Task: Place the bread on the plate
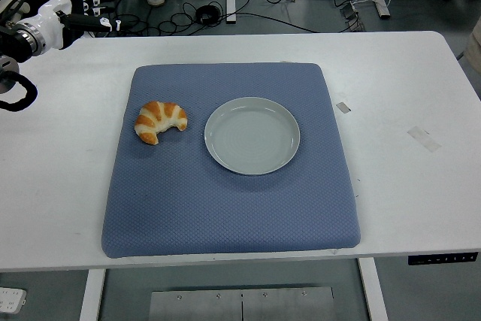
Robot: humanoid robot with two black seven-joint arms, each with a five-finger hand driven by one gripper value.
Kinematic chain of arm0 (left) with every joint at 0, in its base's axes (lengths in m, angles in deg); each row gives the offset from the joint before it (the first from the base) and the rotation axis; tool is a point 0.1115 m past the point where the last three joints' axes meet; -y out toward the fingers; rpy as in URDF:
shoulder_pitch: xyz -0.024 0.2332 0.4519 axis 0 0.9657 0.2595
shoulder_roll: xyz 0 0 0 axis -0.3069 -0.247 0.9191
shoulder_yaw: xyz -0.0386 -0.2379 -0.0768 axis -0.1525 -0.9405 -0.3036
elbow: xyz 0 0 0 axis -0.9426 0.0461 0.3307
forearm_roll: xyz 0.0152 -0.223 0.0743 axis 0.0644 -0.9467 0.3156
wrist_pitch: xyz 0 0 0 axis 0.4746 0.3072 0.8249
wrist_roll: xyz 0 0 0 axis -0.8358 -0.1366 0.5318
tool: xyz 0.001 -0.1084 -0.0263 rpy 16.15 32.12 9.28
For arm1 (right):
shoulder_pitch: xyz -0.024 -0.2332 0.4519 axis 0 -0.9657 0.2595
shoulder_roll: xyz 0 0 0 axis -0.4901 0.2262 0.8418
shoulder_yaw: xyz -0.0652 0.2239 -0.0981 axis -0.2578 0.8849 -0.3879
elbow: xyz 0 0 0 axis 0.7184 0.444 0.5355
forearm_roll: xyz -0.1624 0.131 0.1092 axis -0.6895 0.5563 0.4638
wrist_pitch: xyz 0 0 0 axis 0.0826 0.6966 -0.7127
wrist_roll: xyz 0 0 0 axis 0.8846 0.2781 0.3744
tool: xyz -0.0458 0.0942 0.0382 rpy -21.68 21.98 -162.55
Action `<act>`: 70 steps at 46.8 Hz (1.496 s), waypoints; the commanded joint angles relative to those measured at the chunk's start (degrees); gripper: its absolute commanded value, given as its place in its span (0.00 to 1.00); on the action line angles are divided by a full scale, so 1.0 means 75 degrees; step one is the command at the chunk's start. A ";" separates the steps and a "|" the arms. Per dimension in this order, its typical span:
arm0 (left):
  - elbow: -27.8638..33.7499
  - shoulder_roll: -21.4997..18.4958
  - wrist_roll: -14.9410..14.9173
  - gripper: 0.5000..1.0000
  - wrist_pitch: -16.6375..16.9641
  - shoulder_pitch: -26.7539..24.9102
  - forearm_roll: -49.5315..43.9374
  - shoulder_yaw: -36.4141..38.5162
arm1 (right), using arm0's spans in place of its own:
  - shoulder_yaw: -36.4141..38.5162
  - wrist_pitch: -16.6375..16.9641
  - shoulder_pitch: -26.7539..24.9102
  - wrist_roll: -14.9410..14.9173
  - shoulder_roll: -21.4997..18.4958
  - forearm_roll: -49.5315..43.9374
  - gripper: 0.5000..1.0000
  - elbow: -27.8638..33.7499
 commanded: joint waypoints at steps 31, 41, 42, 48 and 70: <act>-0.0008 0.0115 0.0001 0.94 0.0001 0.0069 0.0000 0.0001 | 0.0000 0.0000 0.0000 0.0000 0.0000 0.0000 1.00 0.0007; 0.0003 0.0115 0.0001 0.94 0.0060 0.0069 0.0000 0.0001 | 0.0000 0.0000 0.0000 0.0000 0.0000 0.0000 1.00 -0.0005; -0.0008 0.0115 0.0001 0.94 0.0060 0.0069 0.0000 0.0001 | 0.0000 0.0000 0.0000 0.0000 0.0000 0.0000 1.00 -0.0005; 0.0003 0.0115 0.0001 0.94 0.0060 0.0069 0.0000 0.0001 | 0.0000 0.0000 0.0000 0.0000 0.0000 0.0000 1.00 -0.0005; 0.0003 0.0115 0.0001 0.94 0.0071 0.0069 0.0000 0.0001 | 0.0000 0.0000 0.0000 0.0000 0.0000 0.0000 1.00 0.0007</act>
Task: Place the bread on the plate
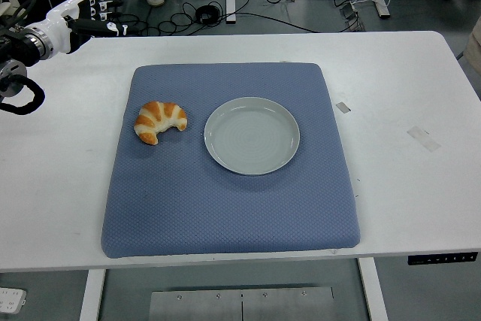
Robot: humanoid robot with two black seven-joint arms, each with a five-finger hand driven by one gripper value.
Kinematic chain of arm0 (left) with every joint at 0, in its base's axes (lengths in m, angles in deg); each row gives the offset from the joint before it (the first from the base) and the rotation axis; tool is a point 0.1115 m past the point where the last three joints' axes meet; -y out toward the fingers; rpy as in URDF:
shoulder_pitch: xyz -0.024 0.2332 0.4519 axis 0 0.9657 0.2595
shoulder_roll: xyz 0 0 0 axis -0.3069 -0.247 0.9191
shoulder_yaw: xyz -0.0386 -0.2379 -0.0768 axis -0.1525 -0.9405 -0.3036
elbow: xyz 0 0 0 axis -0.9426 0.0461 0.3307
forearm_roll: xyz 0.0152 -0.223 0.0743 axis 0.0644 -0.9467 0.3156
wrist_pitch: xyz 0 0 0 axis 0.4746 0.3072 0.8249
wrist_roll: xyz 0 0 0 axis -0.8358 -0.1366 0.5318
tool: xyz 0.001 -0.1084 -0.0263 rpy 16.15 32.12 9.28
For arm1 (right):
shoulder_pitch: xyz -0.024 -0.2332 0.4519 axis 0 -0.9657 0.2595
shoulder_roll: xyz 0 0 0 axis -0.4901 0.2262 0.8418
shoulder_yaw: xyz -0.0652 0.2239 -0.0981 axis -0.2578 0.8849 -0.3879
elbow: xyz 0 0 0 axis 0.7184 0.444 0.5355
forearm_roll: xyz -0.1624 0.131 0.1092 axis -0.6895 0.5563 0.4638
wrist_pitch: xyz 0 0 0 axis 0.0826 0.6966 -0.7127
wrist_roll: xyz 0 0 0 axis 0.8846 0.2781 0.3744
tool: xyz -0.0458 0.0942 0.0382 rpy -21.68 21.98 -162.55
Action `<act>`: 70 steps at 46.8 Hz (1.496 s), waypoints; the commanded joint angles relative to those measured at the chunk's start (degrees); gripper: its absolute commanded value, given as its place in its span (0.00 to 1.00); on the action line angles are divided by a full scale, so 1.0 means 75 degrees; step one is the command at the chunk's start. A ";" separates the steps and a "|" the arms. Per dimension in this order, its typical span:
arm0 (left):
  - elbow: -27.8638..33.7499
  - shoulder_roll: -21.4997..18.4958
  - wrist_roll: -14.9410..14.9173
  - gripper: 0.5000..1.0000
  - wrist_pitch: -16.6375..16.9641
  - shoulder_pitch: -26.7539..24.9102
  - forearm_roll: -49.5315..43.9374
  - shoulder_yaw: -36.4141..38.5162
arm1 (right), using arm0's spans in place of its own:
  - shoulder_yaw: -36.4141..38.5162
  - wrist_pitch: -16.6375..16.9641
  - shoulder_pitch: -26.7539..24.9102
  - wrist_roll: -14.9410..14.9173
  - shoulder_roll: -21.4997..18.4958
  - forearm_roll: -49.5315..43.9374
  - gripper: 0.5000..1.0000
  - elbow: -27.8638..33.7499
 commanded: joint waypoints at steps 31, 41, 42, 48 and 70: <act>0.0007 0.0000 0.0002 0.94 0.0000 0.0012 0.0000 0.0000 | 0.0000 0.0000 0.0000 0.0000 0.0000 0.0000 1.00 -0.0003; -0.0005 0.0000 -0.0010 0.94 0.0000 0.0012 0.0000 0.0000 | 0.0000 0.0000 0.0000 0.0000 0.0000 0.0000 1.00 -0.0003; -0.0005 0.0000 0.0002 0.94 0.0000 0.0012 0.0000 0.0000 | 0.0000 0.0000 0.0000 0.0000 0.0000 0.0000 1.00 0.0009; -0.0005 0.0000 -0.0010 0.94 0.0023 0.0012 0.0000 0.0012 | 0.0000 0.0000 0.0000 0.0000 0.0000 0.0000 1.00 -0.0003; -0.0005 0.0000 -0.0010 0.94 0.0129 0.0047 0.0000 0.0000 | 0.0000 0.0000 0.0000 0.0000 0.0000 0.0000 1.00 -0.0003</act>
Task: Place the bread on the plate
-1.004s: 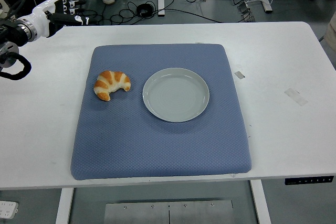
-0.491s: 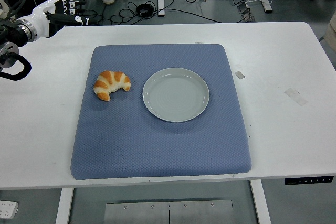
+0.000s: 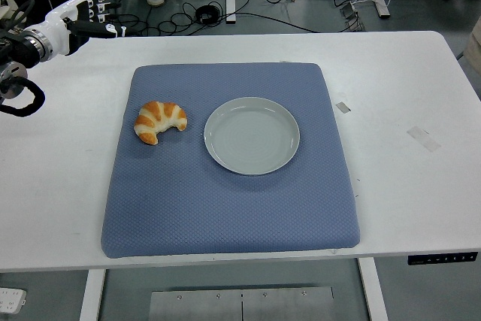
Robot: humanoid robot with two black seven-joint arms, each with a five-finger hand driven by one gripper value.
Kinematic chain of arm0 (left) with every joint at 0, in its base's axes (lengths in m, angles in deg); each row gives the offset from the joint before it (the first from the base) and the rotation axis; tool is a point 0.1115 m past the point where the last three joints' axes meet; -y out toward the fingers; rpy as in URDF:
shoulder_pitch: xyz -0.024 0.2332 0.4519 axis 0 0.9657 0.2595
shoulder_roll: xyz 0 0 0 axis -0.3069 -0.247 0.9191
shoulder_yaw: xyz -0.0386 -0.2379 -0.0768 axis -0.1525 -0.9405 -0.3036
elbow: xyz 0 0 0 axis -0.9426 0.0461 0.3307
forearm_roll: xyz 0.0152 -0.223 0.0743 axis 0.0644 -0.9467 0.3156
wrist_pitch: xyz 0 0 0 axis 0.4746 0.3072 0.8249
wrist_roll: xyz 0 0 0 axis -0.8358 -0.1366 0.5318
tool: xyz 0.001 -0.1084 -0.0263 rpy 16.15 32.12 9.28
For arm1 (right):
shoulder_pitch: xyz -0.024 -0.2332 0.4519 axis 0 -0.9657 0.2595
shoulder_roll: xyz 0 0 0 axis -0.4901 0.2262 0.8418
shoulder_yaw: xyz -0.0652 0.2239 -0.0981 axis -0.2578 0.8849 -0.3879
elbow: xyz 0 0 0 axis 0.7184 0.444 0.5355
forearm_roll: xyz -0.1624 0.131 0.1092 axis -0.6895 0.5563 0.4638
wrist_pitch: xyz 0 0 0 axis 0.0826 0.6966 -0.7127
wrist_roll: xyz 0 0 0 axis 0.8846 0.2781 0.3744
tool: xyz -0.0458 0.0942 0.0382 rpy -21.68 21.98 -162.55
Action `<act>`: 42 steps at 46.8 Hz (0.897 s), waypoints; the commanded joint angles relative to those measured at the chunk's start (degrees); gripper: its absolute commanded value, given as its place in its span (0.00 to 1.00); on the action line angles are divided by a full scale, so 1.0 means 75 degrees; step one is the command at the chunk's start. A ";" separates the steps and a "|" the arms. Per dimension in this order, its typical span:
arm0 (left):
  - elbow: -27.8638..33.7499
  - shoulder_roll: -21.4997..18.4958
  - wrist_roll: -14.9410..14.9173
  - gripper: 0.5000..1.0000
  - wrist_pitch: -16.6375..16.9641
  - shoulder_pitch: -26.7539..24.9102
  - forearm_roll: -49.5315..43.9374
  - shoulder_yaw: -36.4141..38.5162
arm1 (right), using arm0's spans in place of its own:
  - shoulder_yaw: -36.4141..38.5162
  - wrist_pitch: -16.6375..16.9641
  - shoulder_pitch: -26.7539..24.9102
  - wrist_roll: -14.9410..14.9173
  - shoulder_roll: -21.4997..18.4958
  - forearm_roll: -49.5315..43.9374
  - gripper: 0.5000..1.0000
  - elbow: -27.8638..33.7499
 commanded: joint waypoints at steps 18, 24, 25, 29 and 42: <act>0.0010 0.0012 0.0000 0.94 0.0005 0.0012 -0.0002 -0.0002 | 0.0000 0.0000 0.0000 0.0000 0.0000 0.0000 1.00 -0.0001; 0.0011 0.0047 0.0000 0.94 -0.0006 0.0012 -0.0002 -0.0002 | 0.0000 0.0000 0.0000 0.0000 0.0000 0.0000 1.00 -0.0001; -0.0001 0.0058 0.0000 0.94 -0.0006 0.0012 -0.0002 -0.0002 | 0.0000 0.0000 0.0000 0.0000 0.0000 0.0000 1.00 -0.0001; 0.0010 0.0059 0.0000 0.94 -0.0006 0.0012 -0.0002 -0.0002 | 0.0000 0.0000 0.0000 0.0000 0.0000 0.0000 1.00 0.0011; 0.0011 0.0059 0.0012 0.94 0.0006 0.0012 -0.0002 -0.0002 | 0.0000 0.0000 0.0000 0.0000 0.0000 0.0000 1.00 -0.0001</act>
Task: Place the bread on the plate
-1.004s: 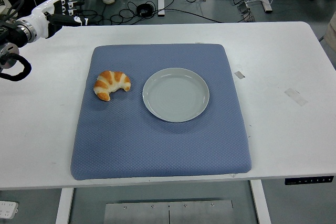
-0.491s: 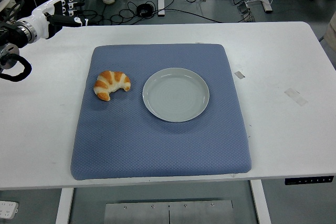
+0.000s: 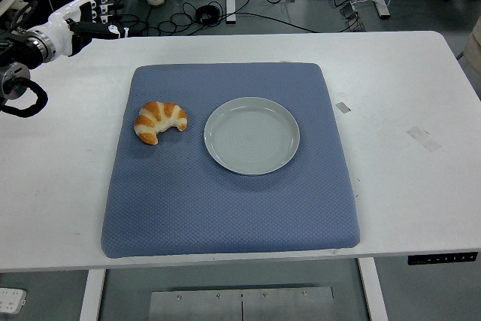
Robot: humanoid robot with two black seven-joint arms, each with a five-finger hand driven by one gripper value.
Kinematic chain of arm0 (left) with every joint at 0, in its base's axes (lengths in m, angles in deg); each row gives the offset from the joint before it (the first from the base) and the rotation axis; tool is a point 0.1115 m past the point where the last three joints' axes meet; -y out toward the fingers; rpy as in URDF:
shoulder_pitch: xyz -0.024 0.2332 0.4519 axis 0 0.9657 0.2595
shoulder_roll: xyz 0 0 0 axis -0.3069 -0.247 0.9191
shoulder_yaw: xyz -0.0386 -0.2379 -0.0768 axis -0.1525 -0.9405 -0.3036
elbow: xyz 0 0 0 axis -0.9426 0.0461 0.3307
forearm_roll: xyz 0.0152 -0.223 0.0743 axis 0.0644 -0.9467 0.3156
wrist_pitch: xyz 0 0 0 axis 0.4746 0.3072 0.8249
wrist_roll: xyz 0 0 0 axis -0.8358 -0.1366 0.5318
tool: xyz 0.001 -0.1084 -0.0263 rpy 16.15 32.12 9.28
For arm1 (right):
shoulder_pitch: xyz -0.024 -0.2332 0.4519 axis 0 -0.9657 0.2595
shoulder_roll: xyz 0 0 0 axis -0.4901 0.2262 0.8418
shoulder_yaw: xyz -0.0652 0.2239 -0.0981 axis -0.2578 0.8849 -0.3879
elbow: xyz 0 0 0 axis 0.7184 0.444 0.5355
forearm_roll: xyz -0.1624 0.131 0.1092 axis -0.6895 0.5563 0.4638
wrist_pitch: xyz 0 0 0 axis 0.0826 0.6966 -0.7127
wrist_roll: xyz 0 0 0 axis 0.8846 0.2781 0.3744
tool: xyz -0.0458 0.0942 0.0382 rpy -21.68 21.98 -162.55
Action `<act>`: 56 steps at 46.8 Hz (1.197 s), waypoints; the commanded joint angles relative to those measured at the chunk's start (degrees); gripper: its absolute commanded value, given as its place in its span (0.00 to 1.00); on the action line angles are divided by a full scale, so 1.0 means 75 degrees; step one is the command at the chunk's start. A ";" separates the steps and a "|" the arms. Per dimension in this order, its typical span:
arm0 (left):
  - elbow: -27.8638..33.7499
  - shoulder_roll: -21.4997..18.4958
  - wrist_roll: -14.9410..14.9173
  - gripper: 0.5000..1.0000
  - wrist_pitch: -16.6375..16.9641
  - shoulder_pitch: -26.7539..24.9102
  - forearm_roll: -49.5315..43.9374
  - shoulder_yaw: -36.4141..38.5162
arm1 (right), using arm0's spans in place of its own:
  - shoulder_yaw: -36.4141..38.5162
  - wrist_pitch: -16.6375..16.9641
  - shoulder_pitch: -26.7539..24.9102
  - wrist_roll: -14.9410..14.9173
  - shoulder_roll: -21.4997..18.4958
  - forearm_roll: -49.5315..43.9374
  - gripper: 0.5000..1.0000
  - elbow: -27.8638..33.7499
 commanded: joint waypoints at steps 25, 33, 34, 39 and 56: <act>-0.0004 0.0012 -0.0001 0.94 0.0005 0.0011 0.0000 0.0001 | 0.0000 0.0000 0.0000 0.0000 0.0000 0.0000 1.00 -0.0003; 0.0008 0.0012 -0.0001 0.94 -0.0007 0.0023 0.0000 0.0001 | 0.0000 0.0000 0.0000 0.0000 0.0000 0.0000 1.00 -0.0003; 0.0008 0.0012 -0.0001 0.94 -0.0007 0.0035 0.0000 0.0001 | 0.0000 0.0000 0.0000 0.0000 0.0000 0.0000 1.00 -0.0003; 0.0008 0.0012 -0.0001 0.94 -0.0007 0.0046 0.0000 0.0001 | 0.0000 0.0000 0.0000 0.0000 0.0000 0.0000 1.00 -0.0003; 0.0008 0.0012 -0.0001 0.94 -0.0007 0.0046 0.0000 0.0001 | 0.0000 0.0000 0.0000 0.0000 0.0000 0.0000 1.00 0.0008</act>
